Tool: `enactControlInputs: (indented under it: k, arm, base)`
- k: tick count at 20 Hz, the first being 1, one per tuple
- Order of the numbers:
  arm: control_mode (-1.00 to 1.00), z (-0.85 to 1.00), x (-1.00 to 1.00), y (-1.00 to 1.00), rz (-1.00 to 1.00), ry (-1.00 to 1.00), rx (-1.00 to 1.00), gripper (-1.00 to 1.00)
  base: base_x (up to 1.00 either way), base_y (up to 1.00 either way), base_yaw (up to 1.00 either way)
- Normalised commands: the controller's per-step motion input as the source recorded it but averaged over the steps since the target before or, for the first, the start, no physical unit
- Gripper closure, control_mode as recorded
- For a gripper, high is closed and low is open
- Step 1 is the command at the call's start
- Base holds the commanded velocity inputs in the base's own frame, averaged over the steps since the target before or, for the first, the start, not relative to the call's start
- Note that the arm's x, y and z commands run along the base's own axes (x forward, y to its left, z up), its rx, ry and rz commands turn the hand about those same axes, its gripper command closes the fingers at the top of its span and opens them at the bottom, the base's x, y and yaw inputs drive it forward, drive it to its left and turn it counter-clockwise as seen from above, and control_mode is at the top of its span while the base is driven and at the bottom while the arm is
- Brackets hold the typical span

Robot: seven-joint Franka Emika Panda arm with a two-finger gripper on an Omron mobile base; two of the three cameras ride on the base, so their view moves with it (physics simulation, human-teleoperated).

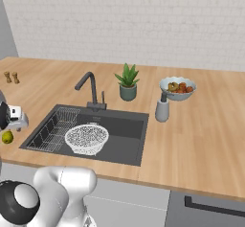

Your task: Put the colander in the sink, put the banana, pear, kiwi in the colander, and turn on the sink faucet and pour water over the colander.

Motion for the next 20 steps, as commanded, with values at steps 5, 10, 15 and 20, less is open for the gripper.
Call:
enactControlInputs:
  k: [5, 10, 15, 20]
  arm:
    - [-1.00, 0.00, 0.14, 0.04, 0.00, 0.00, 0.00, -1.00]
    - [-1.00, 0.00, 0.03, 0.05, 0.00, 0.00, 0.00, -1.00]
    - [-1.00, -0.05, 0.00, 0.20, 0.00, 0.00, 0.00, -1.00]
    - [-1.00, -0.27, 0.11, 0.40, 0.00, 0.00, 0.00, -1.00]
  base:
    - [0.00, 0.00, 0.00]
    - [0.00, 0.00, 0.00]
    - [0.00, 0.00, 0.00]
    - [0.00, 0.00, 0.00]
